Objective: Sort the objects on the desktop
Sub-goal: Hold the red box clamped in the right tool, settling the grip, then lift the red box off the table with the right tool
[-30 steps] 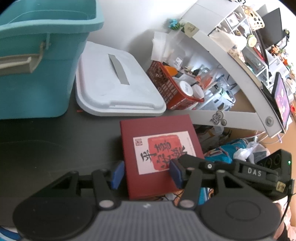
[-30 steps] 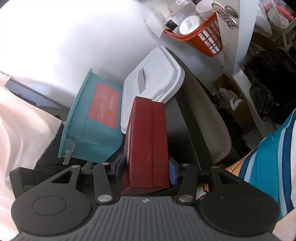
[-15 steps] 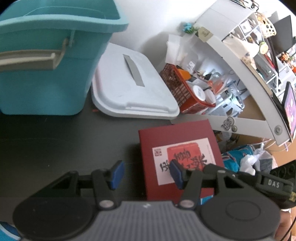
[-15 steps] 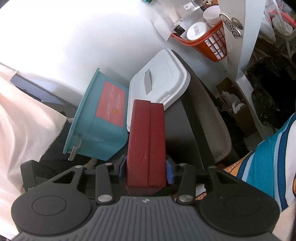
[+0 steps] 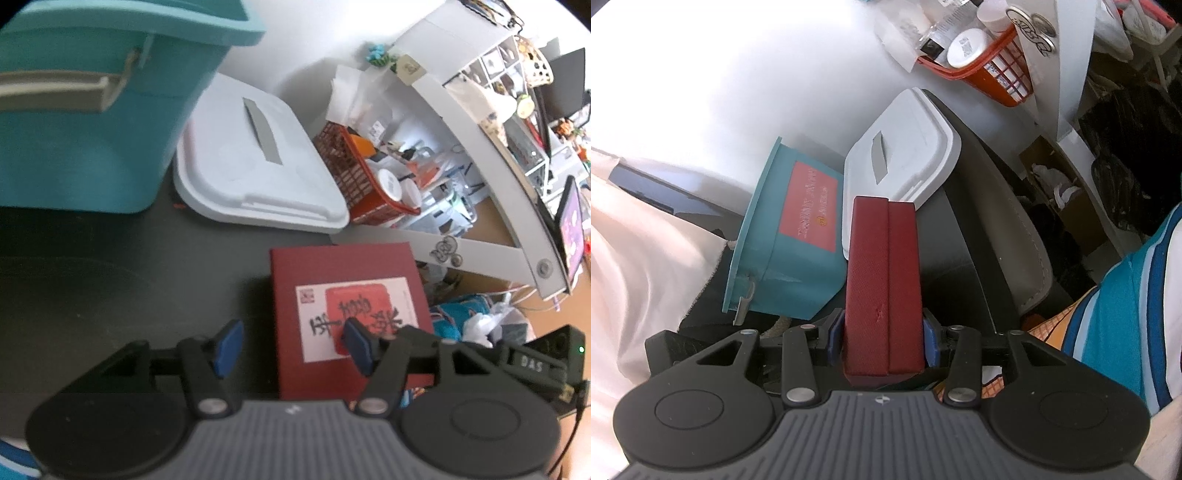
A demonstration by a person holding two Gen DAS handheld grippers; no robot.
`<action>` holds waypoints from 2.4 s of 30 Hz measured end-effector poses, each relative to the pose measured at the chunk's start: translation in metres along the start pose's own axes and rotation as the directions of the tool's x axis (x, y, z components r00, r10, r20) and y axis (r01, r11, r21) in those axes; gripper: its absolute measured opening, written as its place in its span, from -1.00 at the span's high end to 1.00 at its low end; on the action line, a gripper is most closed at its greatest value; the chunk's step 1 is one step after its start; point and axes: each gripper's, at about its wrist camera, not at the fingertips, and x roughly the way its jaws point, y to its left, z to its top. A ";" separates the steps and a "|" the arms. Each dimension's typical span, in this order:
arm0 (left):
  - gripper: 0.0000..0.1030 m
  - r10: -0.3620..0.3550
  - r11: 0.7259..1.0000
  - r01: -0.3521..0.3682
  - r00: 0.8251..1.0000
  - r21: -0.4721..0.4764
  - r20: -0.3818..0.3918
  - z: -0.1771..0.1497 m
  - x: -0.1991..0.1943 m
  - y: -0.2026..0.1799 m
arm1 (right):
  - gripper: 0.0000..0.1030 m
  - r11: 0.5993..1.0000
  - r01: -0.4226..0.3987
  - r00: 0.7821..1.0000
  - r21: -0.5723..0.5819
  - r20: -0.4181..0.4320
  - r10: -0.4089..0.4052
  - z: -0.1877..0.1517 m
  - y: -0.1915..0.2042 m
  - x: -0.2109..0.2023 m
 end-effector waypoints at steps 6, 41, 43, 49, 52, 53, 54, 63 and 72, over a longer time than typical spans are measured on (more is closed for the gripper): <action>-0.22 -0.026 1.000 0.026 1.000 0.007 -0.002 -0.001 -0.002 -0.003 | 0.08 1.000 -0.002 1.000 -0.008 0.002 0.002 0.000 0.001 0.001; -0.19 -0.011 1.000 0.011 1.000 0.017 0.010 -0.001 -0.005 -0.010 | 0.09 0.998 -0.005 1.000 -0.060 -0.017 0.004 -0.007 0.007 0.011; -0.17 -0.006 0.999 0.006 1.000 0.035 0.012 -0.001 -0.007 -0.012 | 0.10 0.998 -0.002 1.000 -0.067 -0.011 0.001 -0.009 0.008 0.010; -0.15 -0.014 0.999 0.013 1.000 0.047 0.014 0.000 -0.012 -0.017 | 0.14 0.997 0.006 1.000 -0.081 0.002 -0.006 -0.012 0.014 0.005; -0.15 -0.016 0.999 0.015 1.000 0.047 0.021 0.000 -0.017 -0.018 | 0.15 0.996 0.016 1.000 -0.091 0.012 -0.015 -0.012 0.017 -0.001; -0.15 -0.017 0.999 0.016 1.000 0.048 0.026 0.000 -0.019 -0.019 | 0.15 0.995 0.018 1.000 -0.096 0.017 -0.017 -0.013 0.019 -0.003; -0.15 -0.017 0.999 0.016 0.999 0.048 0.030 0.001 -0.021 -0.019 | 0.15 0.995 0.020 1.000 -0.100 0.023 -0.018 -0.013 0.020 -0.005; -0.15 -0.039 0.997 0.034 0.997 0.071 0.071 0.001 -0.042 -0.031 | 0.15 0.992 0.050 0.995 -0.119 0.089 -0.039 -0.007 0.031 -0.028; -0.15 -0.064 0.993 0.053 0.993 0.108 0.100 -0.001 -0.062 -0.043 | 0.15 0.982 0.064 0.987 -0.179 0.157 -0.036 -0.006 0.061 -0.050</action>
